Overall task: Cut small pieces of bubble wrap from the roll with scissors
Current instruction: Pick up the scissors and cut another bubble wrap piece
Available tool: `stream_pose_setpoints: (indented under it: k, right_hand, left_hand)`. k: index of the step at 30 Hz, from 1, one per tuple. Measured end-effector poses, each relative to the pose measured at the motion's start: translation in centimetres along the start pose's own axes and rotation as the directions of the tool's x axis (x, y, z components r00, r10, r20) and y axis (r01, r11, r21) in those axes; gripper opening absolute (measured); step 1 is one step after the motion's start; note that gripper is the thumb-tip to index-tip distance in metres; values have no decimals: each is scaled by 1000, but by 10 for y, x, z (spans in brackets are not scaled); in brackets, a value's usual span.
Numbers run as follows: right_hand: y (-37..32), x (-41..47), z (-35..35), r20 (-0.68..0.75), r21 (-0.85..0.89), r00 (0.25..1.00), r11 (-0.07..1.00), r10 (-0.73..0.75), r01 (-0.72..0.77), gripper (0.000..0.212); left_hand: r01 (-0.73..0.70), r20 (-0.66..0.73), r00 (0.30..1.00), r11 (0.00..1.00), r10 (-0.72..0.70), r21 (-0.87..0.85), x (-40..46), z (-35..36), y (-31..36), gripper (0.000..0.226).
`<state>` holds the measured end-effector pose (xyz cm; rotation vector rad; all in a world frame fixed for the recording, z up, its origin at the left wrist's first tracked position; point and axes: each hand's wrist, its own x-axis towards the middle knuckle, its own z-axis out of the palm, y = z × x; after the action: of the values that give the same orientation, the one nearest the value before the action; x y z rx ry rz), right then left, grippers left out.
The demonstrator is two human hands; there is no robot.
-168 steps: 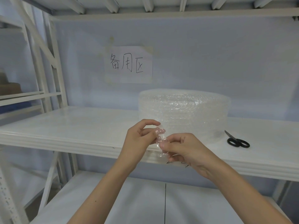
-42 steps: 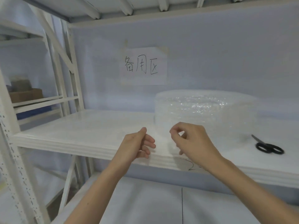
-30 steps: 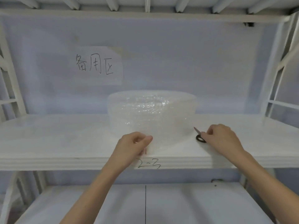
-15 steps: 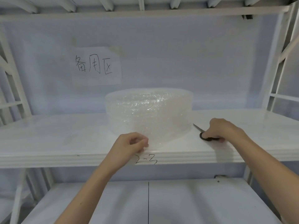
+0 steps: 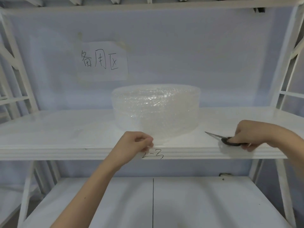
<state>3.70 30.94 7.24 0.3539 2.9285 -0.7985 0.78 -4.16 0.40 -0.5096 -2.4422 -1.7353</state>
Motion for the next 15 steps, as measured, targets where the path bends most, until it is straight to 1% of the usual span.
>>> stream_pose_setpoints:
  k: [2, 4, 5, 6, 8, 9, 10, 11, 12, 13, 15]
  right_hand:
    - [4, -22, 9, 22, 241, 997, 968, -70, 63, 32]
    - [2, -43, 30, 64, 444, 983, 887, -172, 126, 25]
    - [-1, -51, 44, 85, 536, 972, 832, -220, 142, 24]
    - [-5, -58, 61, 112, 628, 957, 765, -266, 140, 28]
    - [-14, -63, 97, 168, 796, 918, 598, -360, 89, 34]
    - [-21, -64, 114, 195, 847, 893, 528, -406, 55, 31]
    - [-27, -65, 130, 223, 871, 866, 490, -447, 28, 27]
    - [-33, -66, 143, 253, 874, 843, 485, -475, 11, 25]
    - [-38, -66, 155, 282, 869, 824, 495, -492, -2, 29]
    - [-41, -65, 165, 308, 864, 810, 502, -498, -20, 34]
    - [-44, -62, 180, 342, 874, 794, 480, -503, -72, 44]
  left_hand:
    - [15, -40, 999, 999, -17, -49, 0, 3, -1, 15]
    - [17, -69, 997, 997, -22, -78, -1, 7, -2, 16]
    - [17, -78, 997, 995, -24, -94, -1, 9, -3, 15]
    - [18, -82, 996, 994, -27, -110, -1, 10, -2, 15]
    - [24, -84, 996, 990, -36, -138, -2, 12, -1, 15]
    - [28, -85, 996, 988, -41, -149, -2, 13, -1, 15]
    - [33, -88, 995, 988, -46, -151, -2, 14, -1, 14]
    - [35, -97, 994, 989, -49, -143, -3, 14, 0, 14]
    - [36, -110, 993, 991, -50, -126, -3, 14, 0, 13]
    - [35, -125, 991, 994, -49, -108, -3, 14, 0, 13]
    - [36, -149, 988, 995, -49, -88, -3, 13, 0, 12]
